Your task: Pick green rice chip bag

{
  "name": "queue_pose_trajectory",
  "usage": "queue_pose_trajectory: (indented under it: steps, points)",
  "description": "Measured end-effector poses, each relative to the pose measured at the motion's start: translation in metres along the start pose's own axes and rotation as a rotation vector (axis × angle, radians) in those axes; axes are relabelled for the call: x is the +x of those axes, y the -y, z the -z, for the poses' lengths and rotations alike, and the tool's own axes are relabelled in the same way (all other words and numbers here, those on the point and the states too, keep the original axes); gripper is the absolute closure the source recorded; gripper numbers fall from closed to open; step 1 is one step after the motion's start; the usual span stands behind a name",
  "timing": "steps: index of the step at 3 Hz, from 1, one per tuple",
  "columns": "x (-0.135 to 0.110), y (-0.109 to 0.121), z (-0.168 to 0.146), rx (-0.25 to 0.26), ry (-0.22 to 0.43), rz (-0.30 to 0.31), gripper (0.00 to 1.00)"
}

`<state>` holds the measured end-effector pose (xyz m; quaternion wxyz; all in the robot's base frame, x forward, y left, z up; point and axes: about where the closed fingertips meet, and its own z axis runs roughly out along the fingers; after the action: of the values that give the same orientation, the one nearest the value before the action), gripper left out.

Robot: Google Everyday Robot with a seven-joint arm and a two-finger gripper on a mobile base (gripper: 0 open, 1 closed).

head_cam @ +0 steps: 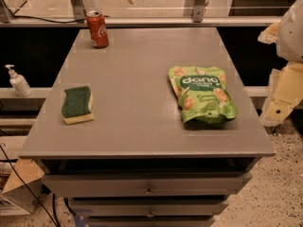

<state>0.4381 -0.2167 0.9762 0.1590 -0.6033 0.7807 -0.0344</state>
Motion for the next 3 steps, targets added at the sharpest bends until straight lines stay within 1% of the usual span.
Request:
queue_pose_trajectory:
  steps: [1,2,3]
  points:
    - [0.0,0.0,0.0,0.0,0.0,0.0,0.0]
    - [-0.005,0.002,-0.013,-0.013,0.056,0.007,0.0]
    - [-0.011,0.009,-0.03,-0.027,0.137,0.011,0.0]
